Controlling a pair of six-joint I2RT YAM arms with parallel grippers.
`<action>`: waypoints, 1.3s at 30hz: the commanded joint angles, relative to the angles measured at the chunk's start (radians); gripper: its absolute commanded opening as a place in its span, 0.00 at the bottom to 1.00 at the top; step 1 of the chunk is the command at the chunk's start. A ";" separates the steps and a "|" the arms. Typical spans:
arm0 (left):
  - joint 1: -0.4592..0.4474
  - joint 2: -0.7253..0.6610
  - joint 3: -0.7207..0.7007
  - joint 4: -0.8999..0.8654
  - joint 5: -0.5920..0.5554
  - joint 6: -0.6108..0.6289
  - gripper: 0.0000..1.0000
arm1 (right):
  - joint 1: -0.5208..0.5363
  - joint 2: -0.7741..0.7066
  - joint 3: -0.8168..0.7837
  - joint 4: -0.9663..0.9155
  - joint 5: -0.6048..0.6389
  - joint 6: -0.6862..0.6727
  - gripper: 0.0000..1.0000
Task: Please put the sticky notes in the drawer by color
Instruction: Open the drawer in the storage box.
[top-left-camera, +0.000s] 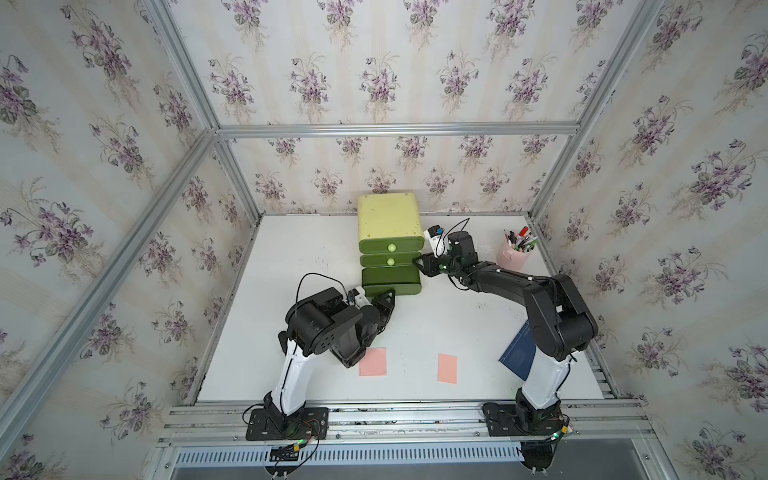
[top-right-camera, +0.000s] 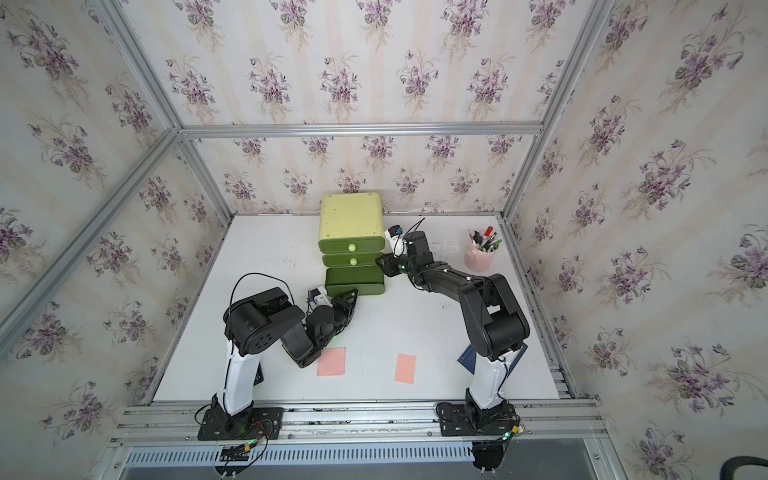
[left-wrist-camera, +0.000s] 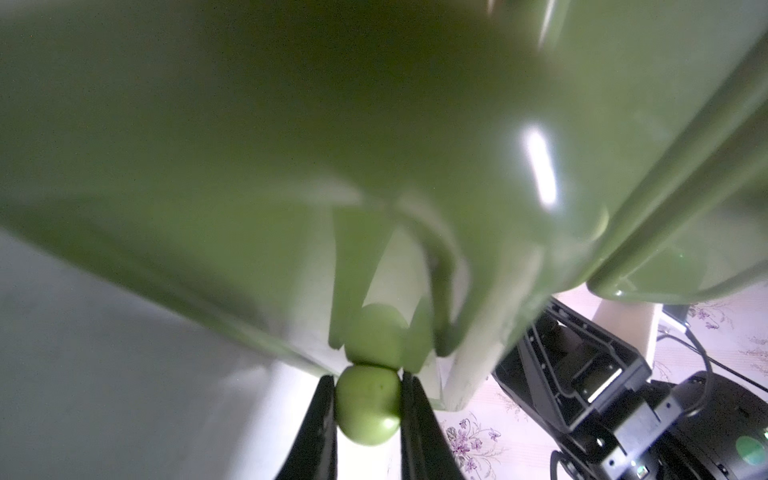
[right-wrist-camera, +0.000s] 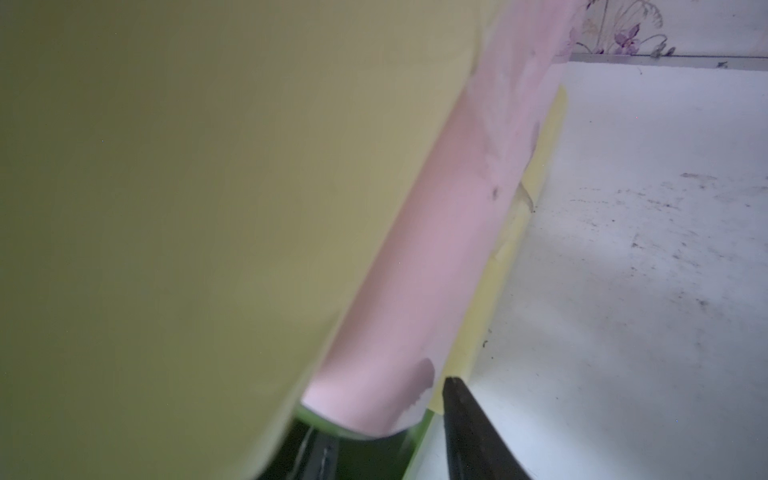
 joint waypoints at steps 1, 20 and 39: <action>-0.010 -0.024 -0.029 -0.078 0.028 -0.007 0.13 | 0.001 0.007 0.000 -0.002 0.003 0.033 0.45; -0.096 -0.078 -0.140 -0.077 -0.015 -0.010 0.28 | 0.001 -0.028 -0.022 -0.016 -0.012 0.046 0.49; -0.124 -0.310 -0.191 -0.370 0.023 0.071 0.77 | 0.000 -0.148 -0.101 -0.027 -0.010 0.060 0.52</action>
